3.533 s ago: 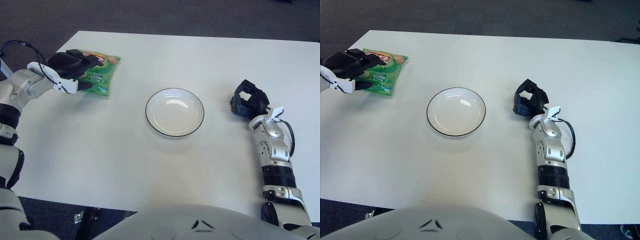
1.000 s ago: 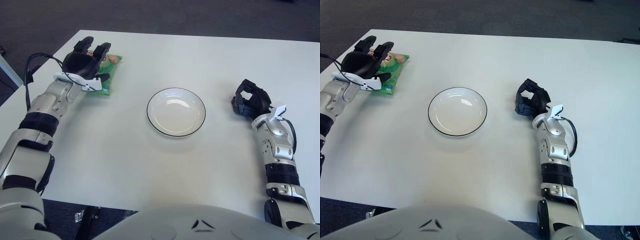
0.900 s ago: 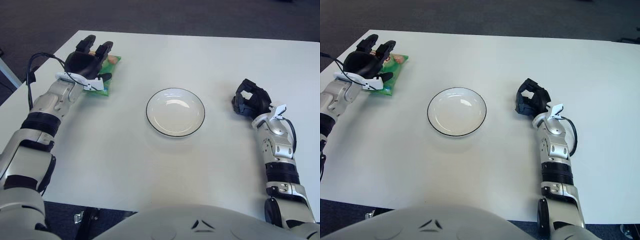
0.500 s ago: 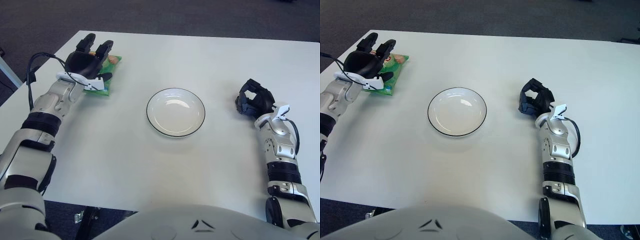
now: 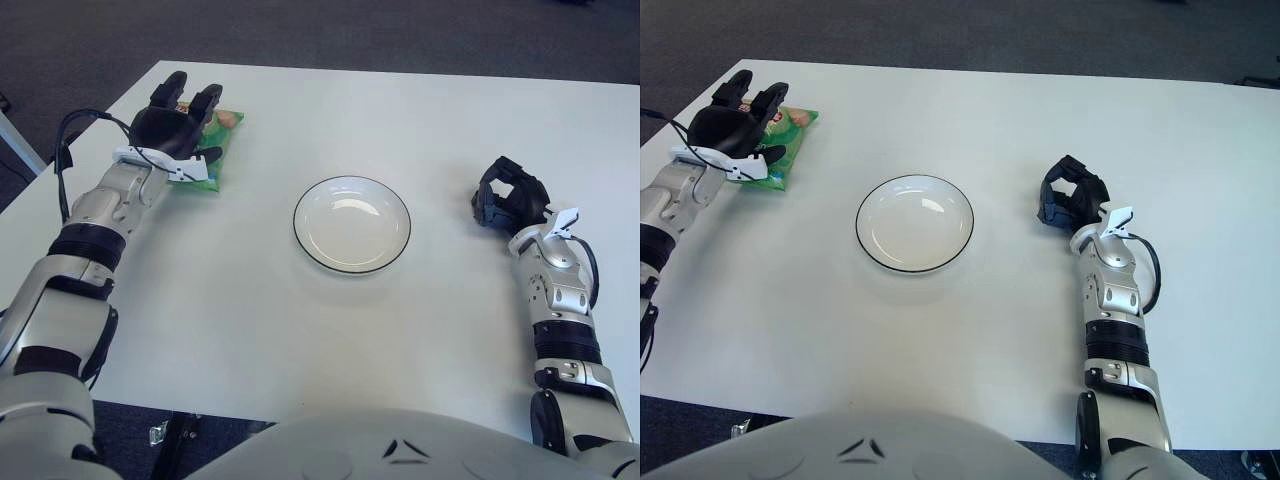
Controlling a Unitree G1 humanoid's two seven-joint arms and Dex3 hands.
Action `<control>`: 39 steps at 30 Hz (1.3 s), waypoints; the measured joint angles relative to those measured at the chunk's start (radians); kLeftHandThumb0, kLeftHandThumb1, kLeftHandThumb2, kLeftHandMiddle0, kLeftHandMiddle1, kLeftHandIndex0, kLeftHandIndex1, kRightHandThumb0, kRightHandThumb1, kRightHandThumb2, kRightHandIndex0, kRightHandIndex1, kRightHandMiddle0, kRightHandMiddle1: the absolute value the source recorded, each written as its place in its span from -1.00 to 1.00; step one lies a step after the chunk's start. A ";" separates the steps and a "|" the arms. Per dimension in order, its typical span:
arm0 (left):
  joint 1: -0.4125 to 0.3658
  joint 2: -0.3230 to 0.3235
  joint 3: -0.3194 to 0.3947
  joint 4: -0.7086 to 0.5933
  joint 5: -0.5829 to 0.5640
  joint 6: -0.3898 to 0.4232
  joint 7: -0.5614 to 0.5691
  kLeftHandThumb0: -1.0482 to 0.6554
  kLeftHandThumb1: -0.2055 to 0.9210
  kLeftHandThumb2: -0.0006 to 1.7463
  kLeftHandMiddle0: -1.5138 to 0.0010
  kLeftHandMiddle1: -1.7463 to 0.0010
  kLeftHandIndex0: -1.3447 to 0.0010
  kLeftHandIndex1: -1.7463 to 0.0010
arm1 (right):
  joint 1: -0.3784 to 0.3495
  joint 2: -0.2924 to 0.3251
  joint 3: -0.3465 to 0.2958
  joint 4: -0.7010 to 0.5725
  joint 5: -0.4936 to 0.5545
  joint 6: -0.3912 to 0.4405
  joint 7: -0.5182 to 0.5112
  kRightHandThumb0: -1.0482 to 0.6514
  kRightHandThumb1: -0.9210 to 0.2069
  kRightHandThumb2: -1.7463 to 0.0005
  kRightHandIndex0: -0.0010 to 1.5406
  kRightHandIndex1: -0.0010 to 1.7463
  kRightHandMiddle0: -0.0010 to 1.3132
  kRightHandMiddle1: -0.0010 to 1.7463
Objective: Put the snack into the plate.
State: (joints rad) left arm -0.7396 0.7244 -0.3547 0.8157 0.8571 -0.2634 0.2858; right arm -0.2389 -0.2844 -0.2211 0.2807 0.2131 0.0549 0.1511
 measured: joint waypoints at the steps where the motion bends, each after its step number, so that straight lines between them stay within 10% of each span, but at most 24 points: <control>1: -0.006 -0.004 0.000 0.010 -0.004 0.009 -0.010 -0.83 1.00 0.39 0.91 0.96 1.00 0.64 | -0.001 0.000 0.001 0.001 0.000 0.000 0.000 -0.32 0.00 -0.45 0.67 1.00 -0.11 1.00; 20: -0.079 -0.069 -0.017 0.109 -0.051 0.241 -0.256 -0.88 1.00 0.46 0.84 0.94 1.00 0.56 | -0.004 0.001 0.006 0.002 -0.001 -0.001 -0.013 -0.32 0.02 -0.46 0.68 1.00 -0.10 1.00; 39: -0.090 -0.075 -0.013 0.129 -0.151 0.219 -0.394 -0.95 1.00 0.53 0.67 0.87 1.00 0.40 | 0.006 -0.001 0.007 -0.008 0.000 -0.001 -0.013 -0.32 0.01 -0.46 0.67 1.00 -0.10 1.00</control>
State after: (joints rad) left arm -0.8298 0.6497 -0.3673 0.9443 0.7058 -0.0442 -0.1083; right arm -0.2333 -0.2850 -0.2146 0.2722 0.2130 0.0540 0.1383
